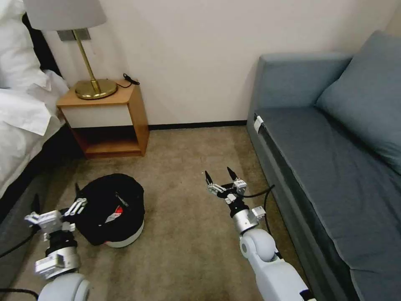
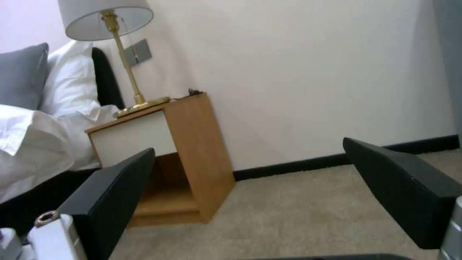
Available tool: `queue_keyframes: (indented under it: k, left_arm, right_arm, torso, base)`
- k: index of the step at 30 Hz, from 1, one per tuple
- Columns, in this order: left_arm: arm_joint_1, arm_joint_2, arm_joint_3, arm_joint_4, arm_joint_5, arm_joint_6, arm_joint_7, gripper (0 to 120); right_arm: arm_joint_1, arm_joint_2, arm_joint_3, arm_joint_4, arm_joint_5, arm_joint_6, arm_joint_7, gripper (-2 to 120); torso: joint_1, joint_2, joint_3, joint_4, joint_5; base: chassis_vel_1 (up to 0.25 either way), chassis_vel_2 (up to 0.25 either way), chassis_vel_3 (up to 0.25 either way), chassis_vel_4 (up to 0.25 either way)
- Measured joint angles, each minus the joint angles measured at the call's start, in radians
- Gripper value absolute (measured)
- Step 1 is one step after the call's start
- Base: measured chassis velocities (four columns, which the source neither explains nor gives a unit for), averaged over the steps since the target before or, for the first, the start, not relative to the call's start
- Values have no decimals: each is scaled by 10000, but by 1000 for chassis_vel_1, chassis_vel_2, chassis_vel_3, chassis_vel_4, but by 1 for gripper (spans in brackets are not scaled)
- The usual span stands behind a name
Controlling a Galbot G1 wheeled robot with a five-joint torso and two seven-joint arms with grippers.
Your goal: Pick up the trash bin, then pick up the garbage on the floor and place it into the trash bin.
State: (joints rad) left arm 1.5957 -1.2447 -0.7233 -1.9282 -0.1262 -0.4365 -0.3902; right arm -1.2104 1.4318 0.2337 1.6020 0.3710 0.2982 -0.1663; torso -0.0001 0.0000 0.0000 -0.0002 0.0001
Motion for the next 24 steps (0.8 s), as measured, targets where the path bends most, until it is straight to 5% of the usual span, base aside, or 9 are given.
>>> queue_keyframes:
  k: [24]
  left_arm:
    - [-134, -155, 141, 186, 90, 220, 1, 100]
  right_arm:
    - [-414, 213, 388, 377, 26, 69, -95, 100]
  torso:
    - [0, 0, 0, 1, -2]
  base:
    - [0, 0, 0, 0]
